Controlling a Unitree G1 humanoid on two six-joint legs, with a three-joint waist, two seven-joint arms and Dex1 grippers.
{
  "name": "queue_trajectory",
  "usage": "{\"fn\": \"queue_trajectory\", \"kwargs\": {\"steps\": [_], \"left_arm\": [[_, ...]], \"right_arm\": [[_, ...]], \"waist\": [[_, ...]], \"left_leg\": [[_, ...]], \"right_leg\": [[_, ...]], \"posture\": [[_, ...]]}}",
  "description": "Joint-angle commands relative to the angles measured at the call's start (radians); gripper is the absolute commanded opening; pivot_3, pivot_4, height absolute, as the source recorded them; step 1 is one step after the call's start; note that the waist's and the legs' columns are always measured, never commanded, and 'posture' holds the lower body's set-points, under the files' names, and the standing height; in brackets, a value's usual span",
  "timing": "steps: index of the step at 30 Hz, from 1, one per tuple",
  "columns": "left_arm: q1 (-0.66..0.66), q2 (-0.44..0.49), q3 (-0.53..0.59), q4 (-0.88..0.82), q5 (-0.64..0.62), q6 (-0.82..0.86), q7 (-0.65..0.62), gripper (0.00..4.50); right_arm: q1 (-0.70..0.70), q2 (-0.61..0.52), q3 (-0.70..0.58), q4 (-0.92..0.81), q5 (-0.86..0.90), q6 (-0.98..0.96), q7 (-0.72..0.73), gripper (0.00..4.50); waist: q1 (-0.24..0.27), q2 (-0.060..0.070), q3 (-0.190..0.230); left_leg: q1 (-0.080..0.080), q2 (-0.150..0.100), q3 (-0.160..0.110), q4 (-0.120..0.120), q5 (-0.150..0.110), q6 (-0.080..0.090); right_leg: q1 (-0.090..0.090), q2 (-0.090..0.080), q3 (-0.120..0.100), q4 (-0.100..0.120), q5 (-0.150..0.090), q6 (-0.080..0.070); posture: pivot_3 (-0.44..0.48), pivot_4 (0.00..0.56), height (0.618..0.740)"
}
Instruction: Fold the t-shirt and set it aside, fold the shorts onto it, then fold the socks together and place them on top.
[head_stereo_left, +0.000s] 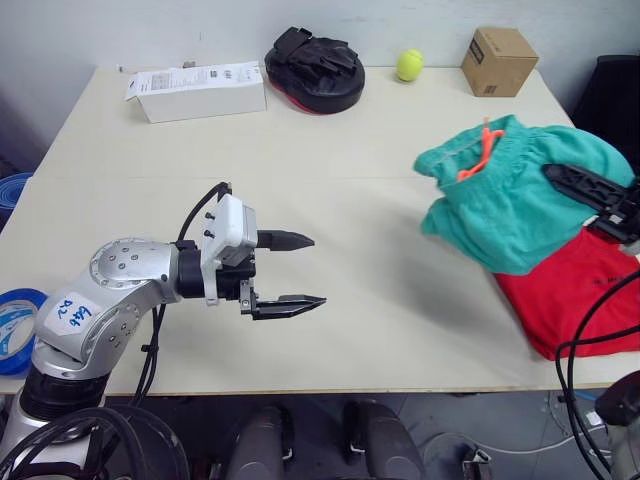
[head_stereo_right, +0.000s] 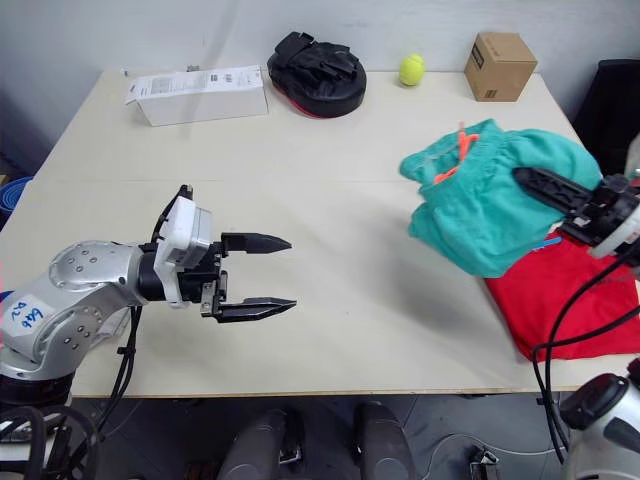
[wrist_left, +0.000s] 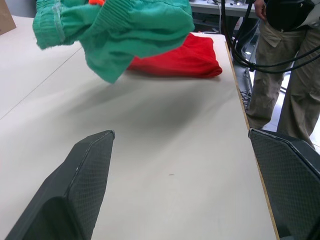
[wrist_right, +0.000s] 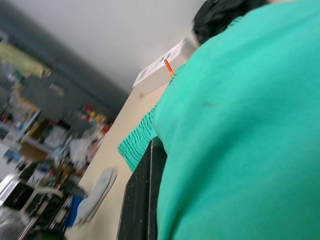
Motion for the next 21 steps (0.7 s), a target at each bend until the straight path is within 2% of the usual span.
{"fn": "queue_trajectory", "kwargs": {"steps": [1, 12, 18, 20, 21], "left_arm": [[-0.017, -0.004, 0.001, -0.005, 0.001, -0.021, -0.009, 4.50], [-0.028, -0.004, 0.001, -0.006, -0.003, -0.016, -0.012, 4.50], [-0.040, -0.007, -0.008, 0.010, 0.004, -0.023, -0.021, 4.50], [-0.037, -0.007, -0.009, 0.012, 0.006, -0.026, -0.024, 4.50], [-0.035, -0.007, -0.009, 0.013, 0.008, -0.027, -0.026, 4.50]], "right_arm": [[0.086, -0.046, -0.054, -0.008, -0.047, -0.109, 0.012, 0.06], [0.330, -0.091, -0.162, 0.069, -0.117, -0.284, 0.054, 0.06], [0.552, -0.089, -0.063, 0.110, -0.243, -0.376, 0.125, 0.06], [0.574, -0.091, -0.032, 0.143, -0.278, -0.398, 0.122, 0.06], [0.567, -0.092, -0.026, 0.172, -0.293, -0.410, 0.107, 0.28]], "waist": [[0.000, 0.000, 0.000], [0.001, 0.001, 0.001], [0.003, 0.001, 0.001], [0.002, 0.001, 0.001], [-0.001, 0.001, 0.001]], "left_leg": [[0.000, 0.000, 0.000, 0.000, 0.000, 0.000], [0.000, 0.000, 0.001, 0.000, 0.001, 0.000], [0.001, -0.001, 0.001, 0.000, 0.001, 0.000], [0.002, 0.000, 0.001, 0.000, 0.001, 0.000], [0.002, 0.000, 0.001, 0.000, 0.001, 0.000]], "right_leg": [[0.000, 0.000, 0.000, 0.000, 0.000, 0.000], [0.001, 0.001, 0.001, -0.001, 0.001, 0.002], [0.002, 0.002, 0.002, -0.002, 0.002, 0.003], [0.002, 0.002, 0.003, -0.002, 0.002, 0.003], [0.002, 0.002, 0.003, -0.002, 0.002, 0.003]], "posture": [[0.000, 0.150, 0.740], [0.000, 0.150, 0.740], [0.000, 0.150, 0.740], [0.000, 0.150, 0.740], [0.000, 0.150, 0.740]]}}
